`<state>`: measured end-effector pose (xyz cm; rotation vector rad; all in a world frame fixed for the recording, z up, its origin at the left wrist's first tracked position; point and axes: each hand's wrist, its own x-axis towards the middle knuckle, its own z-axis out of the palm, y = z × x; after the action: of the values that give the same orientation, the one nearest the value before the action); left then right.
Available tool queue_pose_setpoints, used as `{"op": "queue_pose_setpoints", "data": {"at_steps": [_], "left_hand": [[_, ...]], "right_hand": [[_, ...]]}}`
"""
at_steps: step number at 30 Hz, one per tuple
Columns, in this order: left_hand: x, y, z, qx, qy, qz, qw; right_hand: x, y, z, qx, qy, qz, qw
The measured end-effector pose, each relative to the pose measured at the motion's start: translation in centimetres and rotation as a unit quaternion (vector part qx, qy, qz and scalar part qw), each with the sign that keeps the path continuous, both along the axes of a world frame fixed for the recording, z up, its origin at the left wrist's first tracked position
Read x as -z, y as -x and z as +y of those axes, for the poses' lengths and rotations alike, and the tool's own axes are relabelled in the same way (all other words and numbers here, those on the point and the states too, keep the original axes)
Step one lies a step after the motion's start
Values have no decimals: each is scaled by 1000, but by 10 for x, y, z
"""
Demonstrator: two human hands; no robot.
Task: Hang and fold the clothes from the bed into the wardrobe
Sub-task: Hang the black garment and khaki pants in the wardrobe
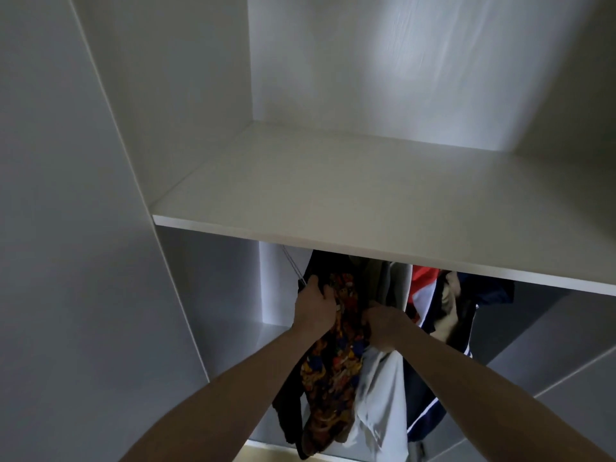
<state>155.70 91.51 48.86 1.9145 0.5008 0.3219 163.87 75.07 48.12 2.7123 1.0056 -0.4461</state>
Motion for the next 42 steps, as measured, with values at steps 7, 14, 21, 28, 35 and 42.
{"op": "queue_pose_setpoints", "data": {"at_steps": [7, 14, 21, 28, 35, 42], "left_hand": [[24, 1, -10, 14, 28, -62, 998], [6, -30, -19, 36, -1, -57, 998], [17, -43, -2, 53, -39, 23, 998], [29, -27, -6, 91, 18, 46, 995], [39, -22, 55, -29, 207, 117, 971], [25, -57, 91, -55, 230, 137, 962]], "right_hand": [[7, -3, -10, 28, -56, 16, 998], [0, 5, -21, 37, -115, 63, 991], [-9, 10, -38, 71, -207, 109, 970], [-14, 23, -30, 92, -305, 100, 942], [-21, 37, 14, 92, -389, 71, 914], [-6, 48, 58, -9, -298, 70, 952]]}}
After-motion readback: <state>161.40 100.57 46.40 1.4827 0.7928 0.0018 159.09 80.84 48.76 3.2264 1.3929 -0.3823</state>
